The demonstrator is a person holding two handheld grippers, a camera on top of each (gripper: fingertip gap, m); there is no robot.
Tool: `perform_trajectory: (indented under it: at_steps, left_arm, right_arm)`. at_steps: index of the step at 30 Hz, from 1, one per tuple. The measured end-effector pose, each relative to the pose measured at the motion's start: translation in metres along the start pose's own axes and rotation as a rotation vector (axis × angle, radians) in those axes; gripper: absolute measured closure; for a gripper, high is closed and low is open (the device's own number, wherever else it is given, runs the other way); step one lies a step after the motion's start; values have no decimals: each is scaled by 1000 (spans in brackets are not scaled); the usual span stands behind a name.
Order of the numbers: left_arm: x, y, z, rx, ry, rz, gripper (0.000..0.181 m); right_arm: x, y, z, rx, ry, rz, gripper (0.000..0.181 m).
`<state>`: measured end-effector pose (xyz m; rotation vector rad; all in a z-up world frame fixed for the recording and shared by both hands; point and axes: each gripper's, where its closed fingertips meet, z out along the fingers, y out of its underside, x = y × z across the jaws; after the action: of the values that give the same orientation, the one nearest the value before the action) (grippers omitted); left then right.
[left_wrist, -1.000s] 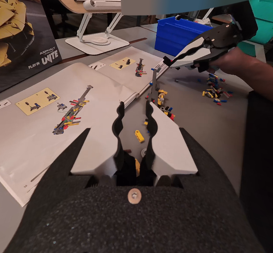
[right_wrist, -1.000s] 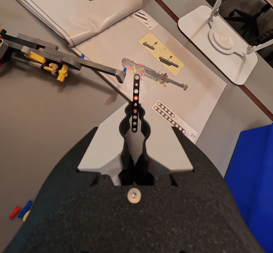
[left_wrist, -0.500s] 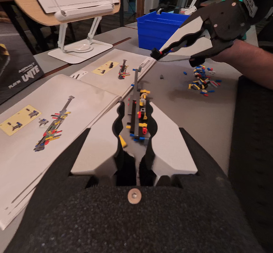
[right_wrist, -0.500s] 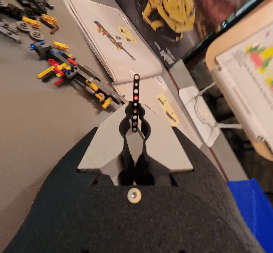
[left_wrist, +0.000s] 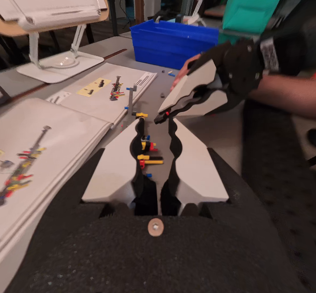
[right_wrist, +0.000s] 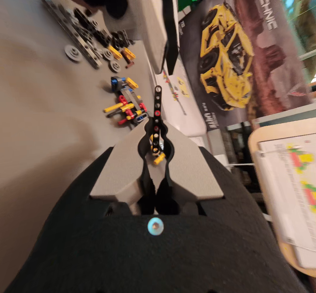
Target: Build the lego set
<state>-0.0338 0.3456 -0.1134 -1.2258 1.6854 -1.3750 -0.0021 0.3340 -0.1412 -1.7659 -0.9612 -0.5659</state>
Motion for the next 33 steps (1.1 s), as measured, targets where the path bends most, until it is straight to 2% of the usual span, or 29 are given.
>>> perform_trajectory:
  at_steps: [3,7,10,12,19,23,26,30,33]
  left_arm:
    - [5,9,-1,-55,-49,241,155]
    - [16,23,3,-106,-84,510,156]
    - [26,28,7,-122,-56,569,161]
    - [30,32,7,-139,-34,589,173]
    - [28,50,12,-231,-71,707,177]
    - [31,55,13,-252,-48,711,181]
    - [33,49,10,-220,-10,618,181]
    - [21,41,4,-195,-27,487,181]
    - [20,34,0,-152,-21,440,181]
  right_arm:
    - [-5,-1,-1,30,-87,115,175]
    - [-22,-11,-6,85,-179,111,175]
    - [-38,-12,-7,67,-259,105,175]
    - [-40,-10,-6,48,-258,70,175]
    - [-47,-5,-8,38,-303,75,175]
    - [-48,-9,-8,60,-311,88,175]
    - [-46,-8,-7,56,-304,112,175]
    - [-40,-9,-11,87,-287,182,175]
    - [-40,-9,-13,83,-347,266,175]
